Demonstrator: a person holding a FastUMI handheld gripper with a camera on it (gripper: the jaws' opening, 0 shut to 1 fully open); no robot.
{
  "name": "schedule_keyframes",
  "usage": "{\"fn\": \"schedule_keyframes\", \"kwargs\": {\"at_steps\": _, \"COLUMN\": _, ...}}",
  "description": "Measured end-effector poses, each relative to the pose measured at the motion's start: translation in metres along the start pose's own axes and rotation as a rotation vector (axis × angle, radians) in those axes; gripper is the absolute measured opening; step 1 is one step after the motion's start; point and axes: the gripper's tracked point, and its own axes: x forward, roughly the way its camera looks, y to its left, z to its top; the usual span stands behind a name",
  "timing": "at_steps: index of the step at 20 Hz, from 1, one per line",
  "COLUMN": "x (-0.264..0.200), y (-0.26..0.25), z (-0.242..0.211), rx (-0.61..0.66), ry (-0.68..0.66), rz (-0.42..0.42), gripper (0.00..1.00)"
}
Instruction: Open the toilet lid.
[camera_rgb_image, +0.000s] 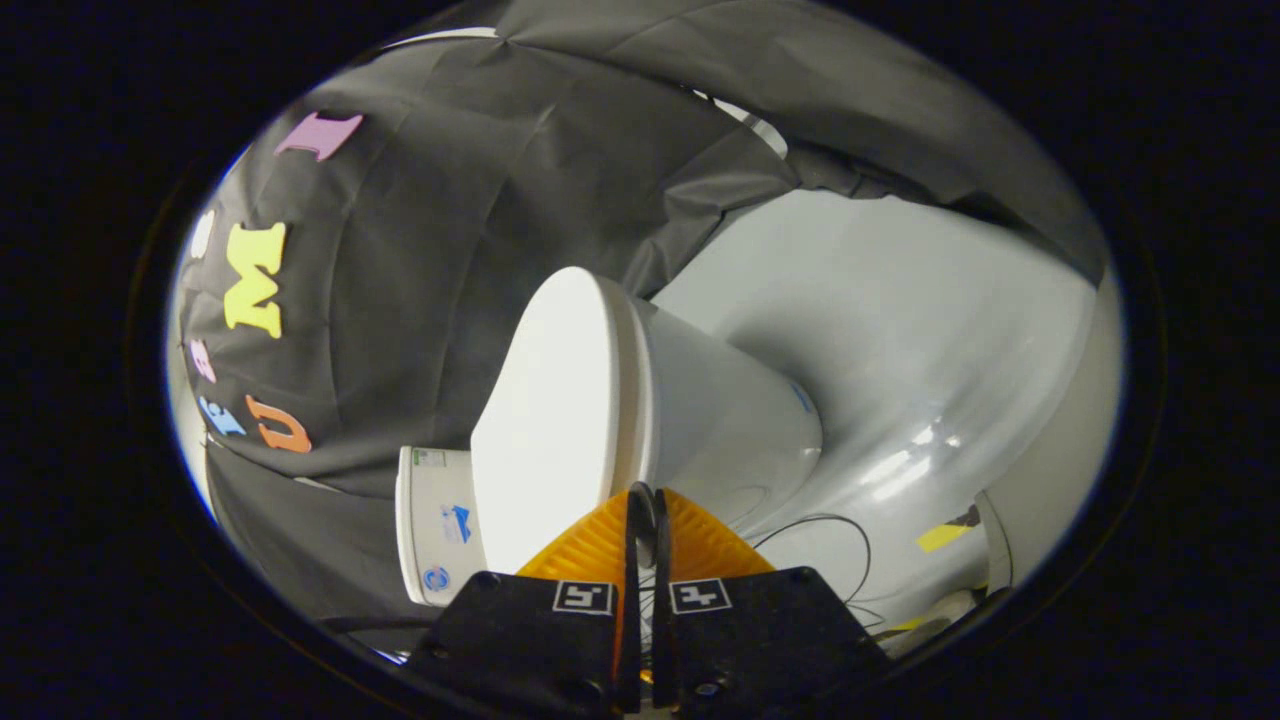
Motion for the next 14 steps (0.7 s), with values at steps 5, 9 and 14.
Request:
{"fn": "schedule_keyframes", "kwargs": {"at_steps": 5, "x": -0.004, "y": 0.008, "z": 0.002, "rx": -0.049, "ry": 0.013, "rz": -0.035, "gripper": 0.06}}
{"fn": "schedule_keyframes", "kwargs": {"at_steps": 9, "x": -0.011, "y": 0.019, "z": 0.004, "rx": -0.098, "ry": 0.008, "rz": -0.045, "gripper": 0.05}}
{"fn": "schedule_keyframes", "kwargs": {"at_steps": 14, "x": -0.017, "y": 0.032, "z": 0.004, "rx": -0.125, "ry": 0.009, "rz": -0.054, "gripper": 0.04}}
